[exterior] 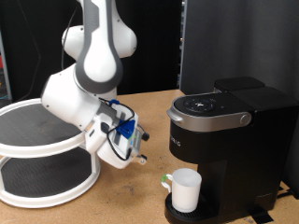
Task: Make a cup of coffee with the keurig machine
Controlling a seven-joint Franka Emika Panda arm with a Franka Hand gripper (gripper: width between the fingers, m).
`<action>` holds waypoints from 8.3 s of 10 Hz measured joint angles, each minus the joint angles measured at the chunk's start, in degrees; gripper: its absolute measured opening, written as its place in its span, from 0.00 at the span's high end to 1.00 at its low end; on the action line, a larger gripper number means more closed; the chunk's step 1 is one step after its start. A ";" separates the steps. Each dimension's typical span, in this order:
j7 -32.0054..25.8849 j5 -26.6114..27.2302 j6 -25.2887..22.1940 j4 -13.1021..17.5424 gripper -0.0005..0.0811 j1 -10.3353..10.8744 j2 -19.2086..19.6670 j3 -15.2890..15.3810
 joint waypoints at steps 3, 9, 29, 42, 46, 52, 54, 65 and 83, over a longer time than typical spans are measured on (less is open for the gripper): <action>3.76 -1.61 -8.44 -0.29 0.01 -2.18 -4.97 -2.49; 12.58 -4.25 -17.50 0.52 0.01 -3.86 -15.48 -5.18; 24.61 -44.33 -11.40 13.41 0.01 -2.95 -24.96 14.73; 29.92 -56.18 -9.98 22.57 0.01 -3.04 -20.84 22.47; 34.47 -57.82 -9.43 27.96 0.01 -3.06 -16.39 23.70; 38.11 -61.28 -11.22 36.65 0.01 -3.06 -9.10 24.17; 39.14 -61.08 -11.86 37.45 0.01 -3.07 -8.28 24.08; 38.20 -61.97 -7.52 30.96 0.01 -3.00 -8.32 24.97; 40.86 -60.63 7.46 23.20 0.99 -2.76 -9.28 26.81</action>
